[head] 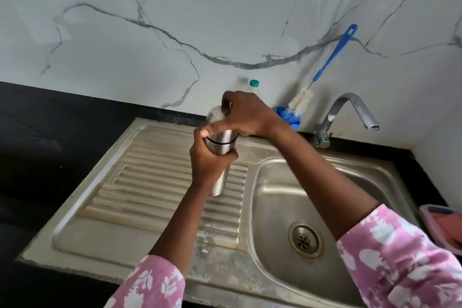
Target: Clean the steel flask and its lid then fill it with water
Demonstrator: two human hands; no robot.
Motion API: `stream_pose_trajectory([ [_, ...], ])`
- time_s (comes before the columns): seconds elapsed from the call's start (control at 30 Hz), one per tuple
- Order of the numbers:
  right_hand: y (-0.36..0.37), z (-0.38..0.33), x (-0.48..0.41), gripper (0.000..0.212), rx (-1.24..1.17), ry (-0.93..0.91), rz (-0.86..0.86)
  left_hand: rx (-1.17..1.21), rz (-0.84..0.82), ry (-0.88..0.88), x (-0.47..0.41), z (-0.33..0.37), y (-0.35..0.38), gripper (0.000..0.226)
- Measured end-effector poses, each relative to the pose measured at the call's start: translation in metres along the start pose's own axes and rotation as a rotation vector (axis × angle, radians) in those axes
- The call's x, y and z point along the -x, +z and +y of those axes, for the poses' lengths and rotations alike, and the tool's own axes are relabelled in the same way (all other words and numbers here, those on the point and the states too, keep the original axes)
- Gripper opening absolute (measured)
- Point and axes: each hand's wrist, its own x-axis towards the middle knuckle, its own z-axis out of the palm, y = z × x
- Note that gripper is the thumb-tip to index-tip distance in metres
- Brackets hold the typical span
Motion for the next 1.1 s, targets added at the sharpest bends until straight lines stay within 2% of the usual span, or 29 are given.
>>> stream_pose_trajectory([
  [0.03, -0.005, 0.005, 0.001, 0.062, -0.116, -0.08, -0.095, 0.019, -0.013, -0.005, -0.002, 0.004, -0.003, 0.071],
  [0.1, -0.003, 0.016, 0.001, 0.069, -0.444, -0.218, -0.217, 0.069, -0.073, -0.03, -0.009, 0.01, -0.007, 0.063],
  [0.17, 0.009, 0.023, -0.003, 0.073, -0.694, -0.277, -0.15, 0.107, -0.138, -0.048, -0.012, 0.017, -0.007, 0.061],
  [0.23, 0.019, 0.02, -0.005, 0.063, -0.783, -0.262, 0.03, 0.1, -0.152, -0.07, -0.012, 0.024, -0.005, 0.061],
  [0.37, 0.035, 0.009, -0.005, 0.051, -0.749, -0.13, 0.302, 0.02, -0.073, -0.081, -0.011, 0.025, -0.002, 0.06],
  [0.63, 0.051, -0.02, -0.007, 0.047, -0.616, 0.029, 0.482, -0.082, 0.097, -0.037, -0.008, 0.017, 0.0, 0.059],
  [0.77, 0.062, -0.024, -0.011, 0.049, -0.568, 0.029, 0.478, -0.095, 0.078, -0.05, -0.012, 0.004, -0.008, 0.061],
  [0.97, 0.08, -0.022, -0.021, 0.058, -0.522, 0.005, 0.343, -0.052, 0.103, -0.047, -0.018, -0.022, -0.016, 0.07],
  [1.1, 0.089, -0.019, -0.03, 0.057, -0.525, 0.0, 0.314, -0.047, 0.138, -0.023, -0.023, -0.035, -0.017, 0.082],
])
